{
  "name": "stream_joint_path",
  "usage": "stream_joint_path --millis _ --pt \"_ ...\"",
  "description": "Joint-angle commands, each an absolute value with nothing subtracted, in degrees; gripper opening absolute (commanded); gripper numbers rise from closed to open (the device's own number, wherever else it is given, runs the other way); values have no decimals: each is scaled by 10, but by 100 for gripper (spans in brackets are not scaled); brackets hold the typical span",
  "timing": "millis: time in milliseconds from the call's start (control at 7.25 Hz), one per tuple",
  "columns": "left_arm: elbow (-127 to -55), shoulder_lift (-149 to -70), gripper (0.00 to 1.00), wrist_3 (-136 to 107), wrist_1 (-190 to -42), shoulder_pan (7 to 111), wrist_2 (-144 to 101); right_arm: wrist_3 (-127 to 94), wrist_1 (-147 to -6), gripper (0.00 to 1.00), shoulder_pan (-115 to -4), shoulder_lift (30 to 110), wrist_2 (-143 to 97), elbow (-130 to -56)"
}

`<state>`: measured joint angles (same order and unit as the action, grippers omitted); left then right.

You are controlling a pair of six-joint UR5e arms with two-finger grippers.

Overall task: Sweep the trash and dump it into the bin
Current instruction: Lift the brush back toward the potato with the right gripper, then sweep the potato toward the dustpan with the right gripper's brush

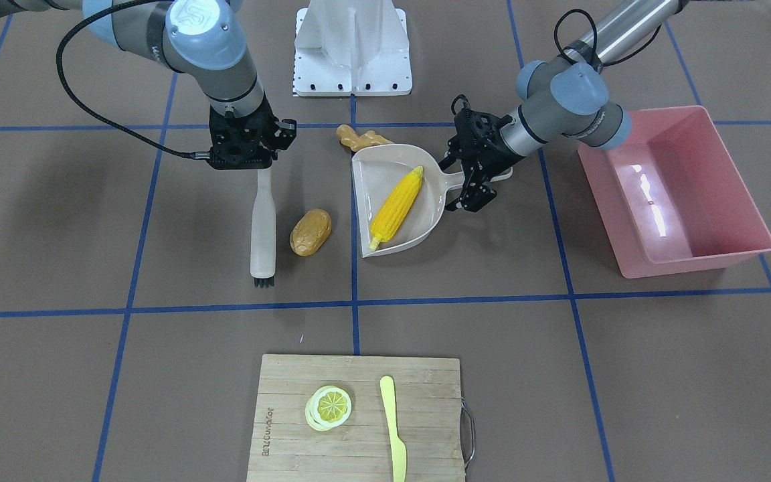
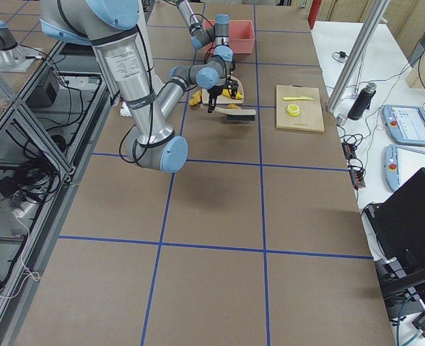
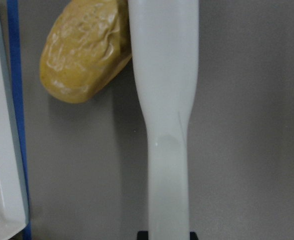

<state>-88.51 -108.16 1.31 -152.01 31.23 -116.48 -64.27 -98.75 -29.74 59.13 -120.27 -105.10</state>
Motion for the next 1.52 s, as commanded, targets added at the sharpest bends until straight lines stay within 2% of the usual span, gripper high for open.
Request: stream_joint_path --millis 0,552,966,1379 --pt "-884 -1081 97 13 -1520 312 -1164 -647 -976 0 -286 559 -1207 -1023" --pt "-884 -1081 97 13 -1520 312 -1164 -685 -965 0 -236 522 -1203 -1011" --pt "-883 -1081 97 13 -1519 312 -1164 -751 -897 0 -223 478 -1206 -956" --pt "-885 -1079 97 13 -1517 312 -1160 -769 -897 0 -219 459 -1207 -954"
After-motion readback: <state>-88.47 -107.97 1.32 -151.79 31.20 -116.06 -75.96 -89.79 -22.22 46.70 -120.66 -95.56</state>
